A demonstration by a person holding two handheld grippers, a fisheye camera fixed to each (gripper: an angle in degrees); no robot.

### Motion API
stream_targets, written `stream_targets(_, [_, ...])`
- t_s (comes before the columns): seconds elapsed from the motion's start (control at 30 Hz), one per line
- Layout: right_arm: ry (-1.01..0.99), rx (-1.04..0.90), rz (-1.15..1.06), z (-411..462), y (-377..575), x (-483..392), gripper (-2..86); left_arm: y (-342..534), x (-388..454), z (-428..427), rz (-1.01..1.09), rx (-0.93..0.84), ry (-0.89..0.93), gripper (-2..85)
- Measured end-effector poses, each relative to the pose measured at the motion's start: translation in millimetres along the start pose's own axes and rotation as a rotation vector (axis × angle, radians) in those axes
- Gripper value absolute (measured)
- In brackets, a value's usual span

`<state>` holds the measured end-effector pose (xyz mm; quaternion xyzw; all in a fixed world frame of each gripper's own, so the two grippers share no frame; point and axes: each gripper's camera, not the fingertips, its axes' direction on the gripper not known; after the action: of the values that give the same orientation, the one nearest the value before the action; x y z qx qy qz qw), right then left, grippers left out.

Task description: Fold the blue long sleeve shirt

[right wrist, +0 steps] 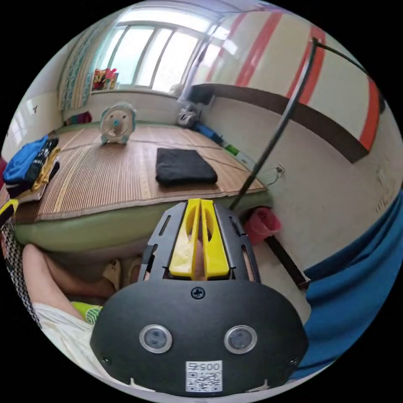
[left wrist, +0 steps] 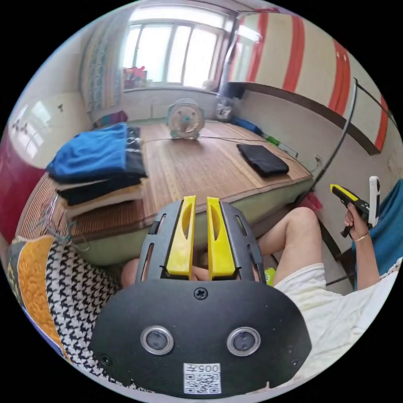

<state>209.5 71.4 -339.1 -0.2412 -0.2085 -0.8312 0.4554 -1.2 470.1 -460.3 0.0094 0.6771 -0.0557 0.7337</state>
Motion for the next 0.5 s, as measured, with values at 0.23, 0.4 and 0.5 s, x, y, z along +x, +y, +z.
stream_targets(0.23, [0.083,0.107,0.120,-80,142,94,-1.3,2,102,22,0.137,0.012,0.160,5.7])
stream_targets(0.4, [0.228,0.175,0.174,-155,222,146,0.1,2,154,27,0.248,0.011,0.239,5.7])
stream_targets(0.5, [0.349,0.212,0.173,-216,254,167,2.4,-4,182,26,0.326,0.022,0.287,6.0])
